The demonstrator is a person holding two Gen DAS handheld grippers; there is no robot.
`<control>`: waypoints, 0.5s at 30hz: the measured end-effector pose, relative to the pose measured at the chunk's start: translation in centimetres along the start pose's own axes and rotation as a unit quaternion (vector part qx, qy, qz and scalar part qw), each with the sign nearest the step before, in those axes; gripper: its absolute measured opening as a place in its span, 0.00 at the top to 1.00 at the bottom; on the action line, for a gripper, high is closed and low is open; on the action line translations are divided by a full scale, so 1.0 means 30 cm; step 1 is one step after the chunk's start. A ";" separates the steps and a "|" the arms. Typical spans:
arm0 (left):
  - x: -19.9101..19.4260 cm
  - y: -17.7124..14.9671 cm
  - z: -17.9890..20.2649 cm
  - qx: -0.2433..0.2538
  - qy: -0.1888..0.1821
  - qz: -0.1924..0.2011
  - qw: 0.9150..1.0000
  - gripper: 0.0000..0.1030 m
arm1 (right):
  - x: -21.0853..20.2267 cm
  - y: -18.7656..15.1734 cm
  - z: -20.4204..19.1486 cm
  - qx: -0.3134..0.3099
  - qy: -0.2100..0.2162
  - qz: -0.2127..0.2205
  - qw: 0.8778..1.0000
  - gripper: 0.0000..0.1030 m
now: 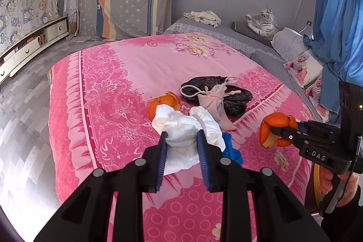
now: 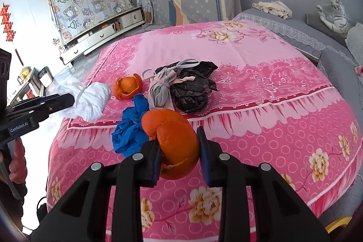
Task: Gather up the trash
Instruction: 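Carry the white tissue and orange peel with both tools over the yellow bin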
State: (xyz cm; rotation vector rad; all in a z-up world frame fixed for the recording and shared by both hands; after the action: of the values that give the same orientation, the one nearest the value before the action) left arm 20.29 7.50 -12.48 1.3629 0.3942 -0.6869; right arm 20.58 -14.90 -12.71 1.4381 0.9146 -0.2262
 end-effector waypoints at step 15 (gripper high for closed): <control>-0.047 -0.036 0.167 0.030 -0.039 0.001 0.999 0.76 | -0.122 -0.053 0.096 0.021 -0.026 0.014 0.999 0.74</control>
State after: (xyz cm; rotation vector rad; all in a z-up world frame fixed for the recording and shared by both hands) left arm 17.90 2.86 -11.48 1.3885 0.3113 -0.7533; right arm 18.30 -19.18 -11.90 1.4764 0.8502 -0.2617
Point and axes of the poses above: each gripper's, at about its wrist camera, not at the fingertips, and x roughly the way its jaws point, z to its right, y to its top, the point moved 5 cm from there along x, roughly the way its jaws point, and after that the axes turned 3 degrees about z, right-handed, at the moved point
